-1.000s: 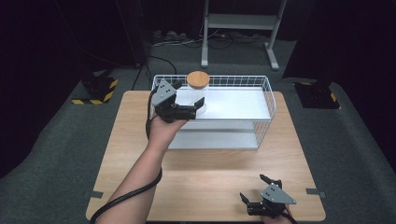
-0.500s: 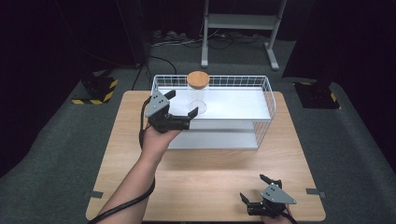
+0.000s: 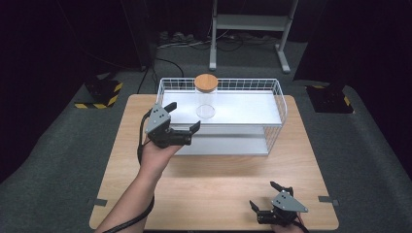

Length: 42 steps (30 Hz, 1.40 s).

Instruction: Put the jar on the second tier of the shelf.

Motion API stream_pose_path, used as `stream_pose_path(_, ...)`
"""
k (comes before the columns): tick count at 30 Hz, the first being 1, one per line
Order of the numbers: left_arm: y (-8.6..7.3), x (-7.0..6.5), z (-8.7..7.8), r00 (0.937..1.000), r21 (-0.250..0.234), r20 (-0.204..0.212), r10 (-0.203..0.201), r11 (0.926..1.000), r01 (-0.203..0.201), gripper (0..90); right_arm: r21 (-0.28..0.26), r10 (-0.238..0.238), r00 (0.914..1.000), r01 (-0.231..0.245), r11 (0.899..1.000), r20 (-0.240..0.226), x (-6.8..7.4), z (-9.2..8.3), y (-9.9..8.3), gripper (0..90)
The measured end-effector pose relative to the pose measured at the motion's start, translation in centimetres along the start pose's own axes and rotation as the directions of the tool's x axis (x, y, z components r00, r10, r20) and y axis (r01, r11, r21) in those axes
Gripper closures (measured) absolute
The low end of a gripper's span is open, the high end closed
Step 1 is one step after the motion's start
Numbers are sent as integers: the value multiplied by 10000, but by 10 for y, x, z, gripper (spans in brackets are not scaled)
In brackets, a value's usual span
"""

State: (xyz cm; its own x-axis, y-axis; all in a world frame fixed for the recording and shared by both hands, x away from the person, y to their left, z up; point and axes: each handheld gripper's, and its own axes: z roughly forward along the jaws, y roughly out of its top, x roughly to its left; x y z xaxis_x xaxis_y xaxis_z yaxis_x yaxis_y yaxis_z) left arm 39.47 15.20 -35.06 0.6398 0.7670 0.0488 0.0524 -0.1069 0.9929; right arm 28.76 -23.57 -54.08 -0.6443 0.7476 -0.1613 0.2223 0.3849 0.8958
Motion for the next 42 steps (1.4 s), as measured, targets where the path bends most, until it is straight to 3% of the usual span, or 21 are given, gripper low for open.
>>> stream_pose_path(5, -9, -2, -9, 9998, 44, 182, -18, 10000, 18, 3, -3, 1, 10000, -1, 10000, 14, 0, 0, 0, 1)
stream_pose_path(12, -26, -2, -19, 9998, 322, 88, -150, 9994, 147, 4, 16, -21, 10000, 21, 10000, 21, 0, 0, 0, 1)
stream_pose_path(20, -47, -8, -27, 9998, 753, 102, 185, 9970, -192, 3, 34, -70, 10000, 70, 10000, 46, 1, 1, 0, 1)
stream_pose_path(26, -66, -11, -32, 9998, 995, 165, 83, 9950, -99, 3, 40, -85, 9999, 85, 10000, 61, 1, 1, 0, 1)
stream_pose_path(38, -122, -14, -45, 9991, 1605, 200, -375, 9865, 338, 3, 62, -109, 9999, 108, 9999, 101, 1, 1, 0, 1)
stream_pose_path(42, -143, -15, -52, 9964, 1798, 215, -815, 9807, 763, 4, 79, -134, 9998, 133, 9999, 123, 2, 1, 0, 1)
